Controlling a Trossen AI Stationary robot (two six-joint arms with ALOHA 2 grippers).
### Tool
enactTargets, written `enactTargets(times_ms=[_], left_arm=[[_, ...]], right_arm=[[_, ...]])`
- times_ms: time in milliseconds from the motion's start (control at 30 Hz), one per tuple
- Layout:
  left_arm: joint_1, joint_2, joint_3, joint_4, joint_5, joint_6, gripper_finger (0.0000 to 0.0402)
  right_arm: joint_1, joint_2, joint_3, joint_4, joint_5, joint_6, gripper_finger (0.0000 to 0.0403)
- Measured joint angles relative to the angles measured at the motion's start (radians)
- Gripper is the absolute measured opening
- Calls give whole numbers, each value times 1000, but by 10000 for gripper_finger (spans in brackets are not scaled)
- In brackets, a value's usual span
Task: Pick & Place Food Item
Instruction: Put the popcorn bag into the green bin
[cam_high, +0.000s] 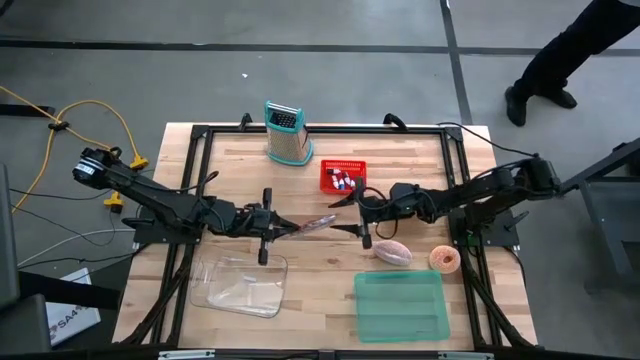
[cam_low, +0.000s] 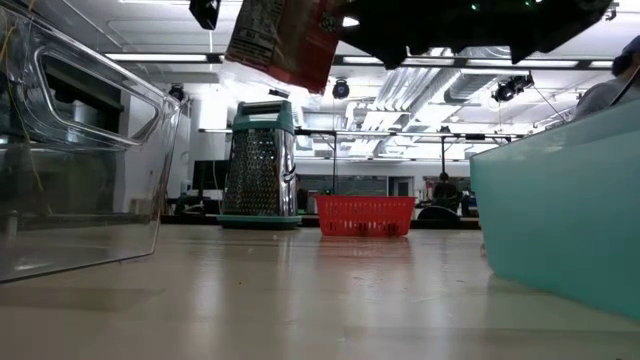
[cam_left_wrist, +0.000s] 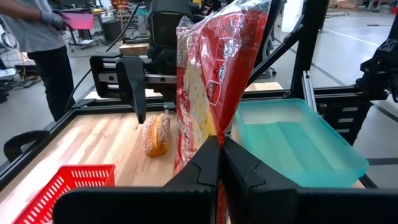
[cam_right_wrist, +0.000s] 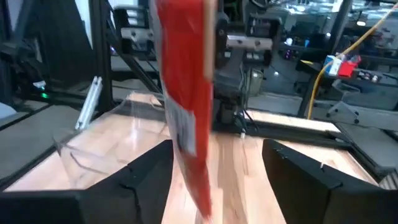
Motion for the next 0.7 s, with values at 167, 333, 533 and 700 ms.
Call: enactTargets(times_ms=[167, 333, 533, 700], left_arm=[[0, 0, 0, 4, 0, 0, 0], [0, 0, 0, 4, 0, 0, 0], [0, 0, 0, 4, 0, 4, 0], [0, 0, 0, 4, 0, 3, 0]], right_arm=[[0, 43, 57, -2, -45, 0, 239], [16, 55, 79, 1, -74, 1, 239], [32, 55, 79, 0, -74, 3, 218], [37, 55, 79, 1, -69, 1, 167]])
